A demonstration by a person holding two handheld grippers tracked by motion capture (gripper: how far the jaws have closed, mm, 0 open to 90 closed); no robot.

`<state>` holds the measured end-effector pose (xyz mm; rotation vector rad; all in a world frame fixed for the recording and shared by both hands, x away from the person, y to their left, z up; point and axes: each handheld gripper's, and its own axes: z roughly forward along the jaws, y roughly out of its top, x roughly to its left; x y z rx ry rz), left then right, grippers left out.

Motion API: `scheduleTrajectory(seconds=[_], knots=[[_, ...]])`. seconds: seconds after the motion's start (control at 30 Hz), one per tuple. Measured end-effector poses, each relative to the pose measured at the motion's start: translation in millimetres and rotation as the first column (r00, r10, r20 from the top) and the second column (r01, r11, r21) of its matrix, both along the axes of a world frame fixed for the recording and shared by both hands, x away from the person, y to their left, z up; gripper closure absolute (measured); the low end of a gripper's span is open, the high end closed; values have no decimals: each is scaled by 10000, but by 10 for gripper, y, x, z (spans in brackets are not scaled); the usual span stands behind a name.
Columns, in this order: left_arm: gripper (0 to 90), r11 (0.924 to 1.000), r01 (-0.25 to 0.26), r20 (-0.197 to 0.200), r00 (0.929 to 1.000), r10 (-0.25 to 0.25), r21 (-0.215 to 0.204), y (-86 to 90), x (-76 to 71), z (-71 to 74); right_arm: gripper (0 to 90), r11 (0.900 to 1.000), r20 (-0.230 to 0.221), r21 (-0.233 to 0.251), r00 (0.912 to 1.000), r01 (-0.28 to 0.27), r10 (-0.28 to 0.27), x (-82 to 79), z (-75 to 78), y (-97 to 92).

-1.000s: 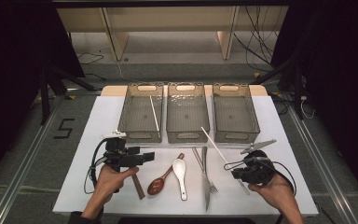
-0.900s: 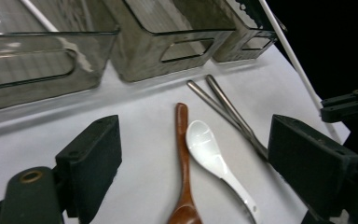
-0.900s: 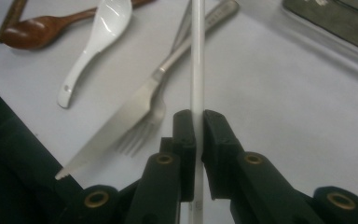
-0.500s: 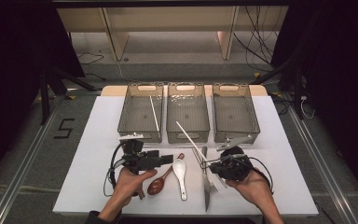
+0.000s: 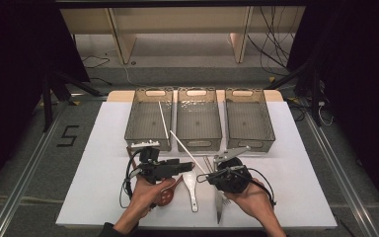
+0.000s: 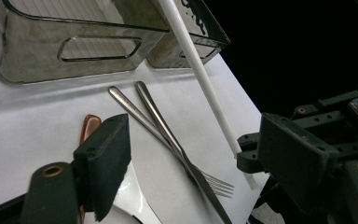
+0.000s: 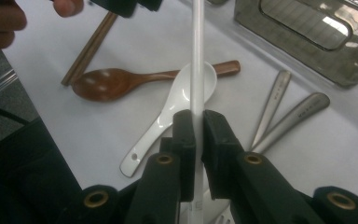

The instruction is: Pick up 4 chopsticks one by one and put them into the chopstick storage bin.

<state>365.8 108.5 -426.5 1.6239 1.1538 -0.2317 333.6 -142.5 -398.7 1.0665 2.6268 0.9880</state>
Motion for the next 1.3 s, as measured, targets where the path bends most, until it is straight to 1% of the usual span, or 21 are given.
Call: scheduleTrajectory(seconds=[0.13,0.2,0.23,0.3,0.47,0.77,1.03,1.13,1.2,1.3], knots=[[314,10000,19,-114,9999,-20,-87,-22,4,-23,844,9997,84,183,9999,-145,144,-8,-3,37],[336,9998,49,-159,9999,-52,-203,-37,8,-37,844,9996,149,233,9997,-186,182,-15,-3,56],[347,9997,69,-186,9998,-73,-236,-46,6,-42,844,9995,63,253,9998,-195,194,-20,-1,68],[381,9996,150,-159,9998,-154,-260,-64,3,-48,843,9993,147,248,9995,-277,274,-25,-8,90],[466,9988,273,-164,9995,-280,-414,-79,1,-53,843,9986,139,307,9990,-440,436,-40,-11,135],[620,9965,442,-87,9990,-450,-703,-71,1,-50,843,9976,221,415,9983,-548,539,-53,-16,166],[722,9944,467,-141,9987,-483,-946,-61,3,-64,843,9964,271,551,9977,-641,627,-64,-12,171],[760,9919,545,-157,9983,-566,-1145,-54,4,-62,842,9960,288,584,9974,-670,654,-63,-12,169],[780,9880,562,-319,9976,-613,-1436,-41,11,-70,842,9954,304,644,9971,-710,691,-61,-12,164],[810,9812,663,-421,9963,-751,-1815,-25,21,-74,840,9947,326,727,9969,-732,710,-61,-11,161]])
